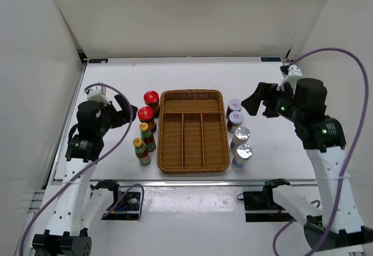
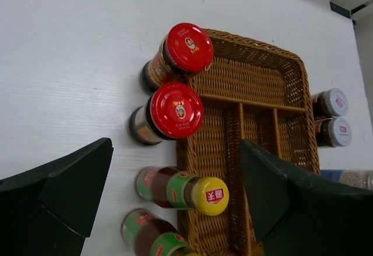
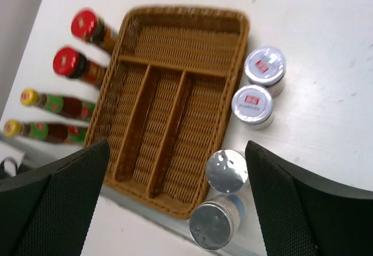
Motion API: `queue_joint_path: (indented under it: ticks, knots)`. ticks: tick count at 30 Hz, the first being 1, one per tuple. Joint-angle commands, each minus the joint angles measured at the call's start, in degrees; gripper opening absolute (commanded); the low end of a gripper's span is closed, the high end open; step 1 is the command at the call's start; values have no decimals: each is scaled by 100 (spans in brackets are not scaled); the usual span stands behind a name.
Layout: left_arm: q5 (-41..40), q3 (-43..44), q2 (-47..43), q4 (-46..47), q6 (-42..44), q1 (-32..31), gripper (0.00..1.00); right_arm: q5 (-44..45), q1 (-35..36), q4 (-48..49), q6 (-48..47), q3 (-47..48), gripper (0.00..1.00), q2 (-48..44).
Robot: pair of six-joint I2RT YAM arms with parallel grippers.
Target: Organize the condiment bottles
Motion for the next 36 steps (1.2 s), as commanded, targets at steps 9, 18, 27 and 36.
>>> queue_joint_path:
  ticks: [9, 18, 27, 36]
  knots:
    - [-452, -108, -538, -391, -683, -15, 100, 529, 182, -70, 577, -411, 100, -297]
    - [-1463, 438, -99, -1895, -354, -15, 100, 2339, 1325, -1294, 646, 38, 100, 1568]
    - [-1401, 367, -151, -1834, -293, -15, 100, 2647, 1614, -1390, 1261, -497, 100, 1875]
    - [-1349, 367, -99, -1834, -293, -15, 100, 2717, 1668, -1284, 1560, -885, 77, 2165]
